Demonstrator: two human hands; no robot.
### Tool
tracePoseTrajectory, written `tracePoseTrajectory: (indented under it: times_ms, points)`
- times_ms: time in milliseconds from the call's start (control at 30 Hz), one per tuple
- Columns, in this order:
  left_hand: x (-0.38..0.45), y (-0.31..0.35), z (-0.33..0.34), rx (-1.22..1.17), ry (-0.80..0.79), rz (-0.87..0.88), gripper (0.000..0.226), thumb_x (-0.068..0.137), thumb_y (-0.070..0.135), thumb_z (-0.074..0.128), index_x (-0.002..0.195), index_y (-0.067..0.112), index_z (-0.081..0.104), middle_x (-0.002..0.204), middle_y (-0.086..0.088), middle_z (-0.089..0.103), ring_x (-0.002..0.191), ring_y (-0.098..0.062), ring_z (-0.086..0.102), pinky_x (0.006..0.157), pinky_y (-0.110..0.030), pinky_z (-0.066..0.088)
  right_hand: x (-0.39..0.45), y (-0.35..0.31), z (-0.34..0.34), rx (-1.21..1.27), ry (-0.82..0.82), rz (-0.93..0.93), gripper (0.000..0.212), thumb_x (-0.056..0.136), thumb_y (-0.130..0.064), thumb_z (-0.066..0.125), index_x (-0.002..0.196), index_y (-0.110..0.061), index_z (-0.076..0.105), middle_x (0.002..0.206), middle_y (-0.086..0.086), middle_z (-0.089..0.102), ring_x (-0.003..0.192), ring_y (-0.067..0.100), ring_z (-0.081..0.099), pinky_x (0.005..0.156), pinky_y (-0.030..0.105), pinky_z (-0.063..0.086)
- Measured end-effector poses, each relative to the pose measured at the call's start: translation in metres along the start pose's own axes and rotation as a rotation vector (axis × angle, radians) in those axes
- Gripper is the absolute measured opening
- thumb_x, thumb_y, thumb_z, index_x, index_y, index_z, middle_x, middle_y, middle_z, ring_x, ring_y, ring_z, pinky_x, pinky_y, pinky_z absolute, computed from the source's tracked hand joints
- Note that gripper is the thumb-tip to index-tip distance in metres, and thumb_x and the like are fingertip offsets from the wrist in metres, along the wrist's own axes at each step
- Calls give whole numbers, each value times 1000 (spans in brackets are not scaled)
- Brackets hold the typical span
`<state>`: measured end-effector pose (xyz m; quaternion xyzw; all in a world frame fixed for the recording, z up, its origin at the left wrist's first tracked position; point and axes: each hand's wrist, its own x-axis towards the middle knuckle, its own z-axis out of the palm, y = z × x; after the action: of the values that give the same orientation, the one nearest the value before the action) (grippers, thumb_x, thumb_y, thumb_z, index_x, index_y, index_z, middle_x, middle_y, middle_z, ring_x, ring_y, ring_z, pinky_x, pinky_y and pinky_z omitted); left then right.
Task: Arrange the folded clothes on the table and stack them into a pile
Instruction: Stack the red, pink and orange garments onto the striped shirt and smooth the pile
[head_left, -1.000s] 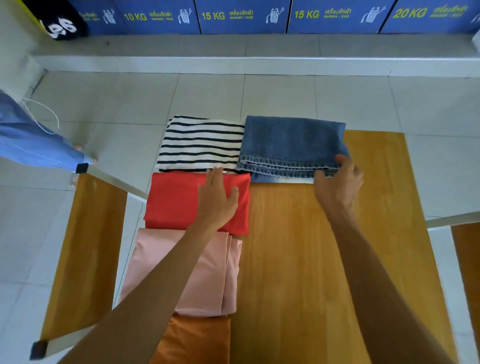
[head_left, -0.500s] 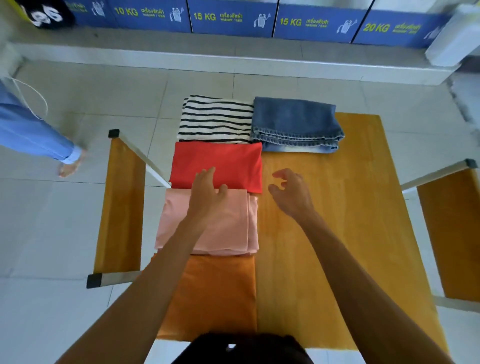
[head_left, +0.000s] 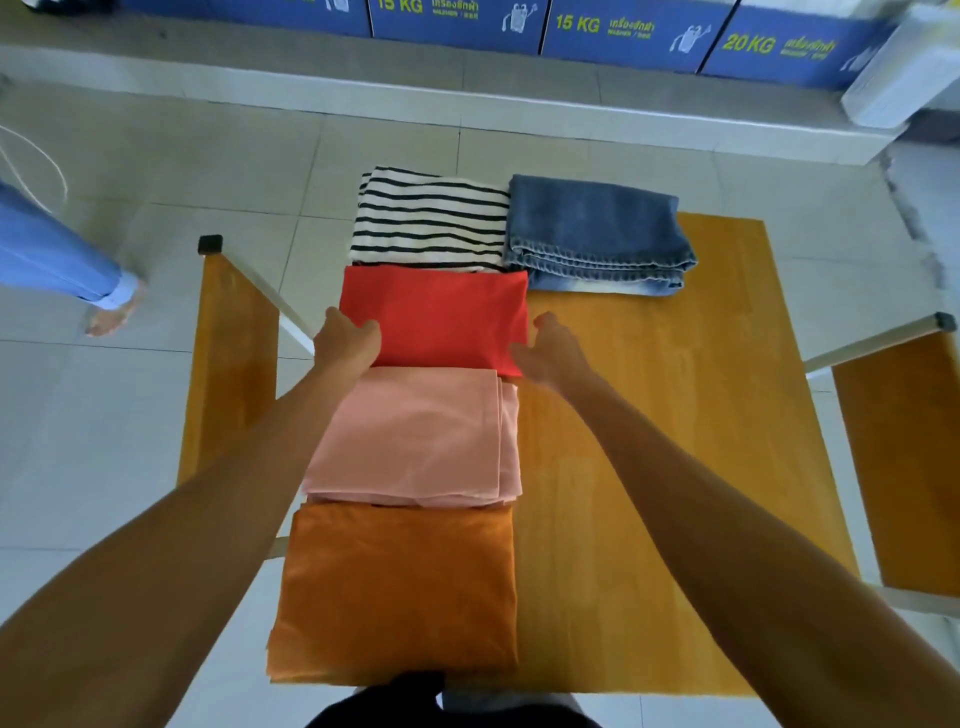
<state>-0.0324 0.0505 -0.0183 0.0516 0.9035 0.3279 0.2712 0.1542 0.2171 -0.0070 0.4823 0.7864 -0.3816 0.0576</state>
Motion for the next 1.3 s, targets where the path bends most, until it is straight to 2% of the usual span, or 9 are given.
tracePoseTrajectory:
  times_ms: [67, 233, 400, 500, 633, 833, 933, 1033, 1300]
  points:
    - [5, -2, 9, 34, 39, 0, 52, 92, 34, 48, 136, 6, 42, 129, -14, 56, 109, -32, 59, 88, -46, 53, 11, -1, 6, 99, -25, 65, 56, 94, -31, 58, 139, -3, 39, 135, 19, 53, 115, 33, 58, 89, 44, 55]
    - [23, 1, 14, 152, 55, -112, 73, 90, 63, 43, 137, 7, 43, 134, -19, 46, 123, -37, 47, 99, -51, 45, 30, -4, 19, 314, 68, 137, 55, 91, -43, 68, 126, -3, 50, 117, 13, 65, 102, 28, 65, 83, 42, 56]
    - [43, 1, 7, -65, -46, -184, 88, 84, 73, 44, 140, 6, 36, 126, -12, 55, 104, -27, 55, 80, -38, 44, 49, -8, 21, 461, 10, 242, 61, 83, -61, 69, 113, -8, 60, 103, 6, 70, 94, 26, 68, 84, 44, 59]
    - [48, -3, 3, -75, -86, -183, 96, 78, 80, 43, 140, 7, 38, 127, -10, 56, 112, -30, 57, 91, -41, 48, 57, -10, 22, 473, -87, 201, 42, 86, -59, 67, 102, -20, 64, 96, 0, 70, 89, 23, 68, 81, 40, 58]
    - [49, -15, 2, -80, -38, -110, 80, 83, 75, 41, 134, 14, 48, 128, -9, 60, 113, -31, 58, 92, -44, 50, 59, -8, 28, 577, -7, 130, 24, 88, -45, 68, 102, -25, 69, 91, -9, 73, 80, 10, 68, 65, 28, 53]
    - [39, -14, 14, -54, -19, -25, 70, 89, 72, 31, 128, 17, 50, 112, -1, 59, 96, -21, 57, 75, -34, 48, 53, -3, 43, 713, 37, 142, 27, 92, -30, 67, 116, -23, 59, 104, -3, 71, 90, 15, 70, 77, 38, 61]
    - [36, -6, 12, -106, -39, 37, 55, 91, 68, 35, 121, 23, 45, 107, 5, 56, 89, -11, 57, 64, -25, 44, 50, -2, 37, 752, 36, 122, 28, 94, -24, 67, 118, -25, 54, 107, -5, 68, 91, 10, 67, 70, 28, 57]
    - [35, 0, 2, -193, -42, 46, 46, 90, 66, 42, 115, 27, 47, 100, 13, 57, 91, -9, 58, 66, -27, 46, 42, -3, 20, 792, 32, 49, 27, 94, -21, 68, 119, -27, 59, 104, -13, 70, 87, 1, 68, 65, 18, 53]
    - [76, 71, -31, -330, 69, 181, 51, 92, 58, 45, 123, 19, 55, 110, 7, 61, 94, -11, 61, 66, -25, 45, 85, -58, -46, 805, 74, -82, 21, 93, -28, 69, 113, -29, 66, 102, -13, 72, 90, 6, 69, 69, 22, 53]
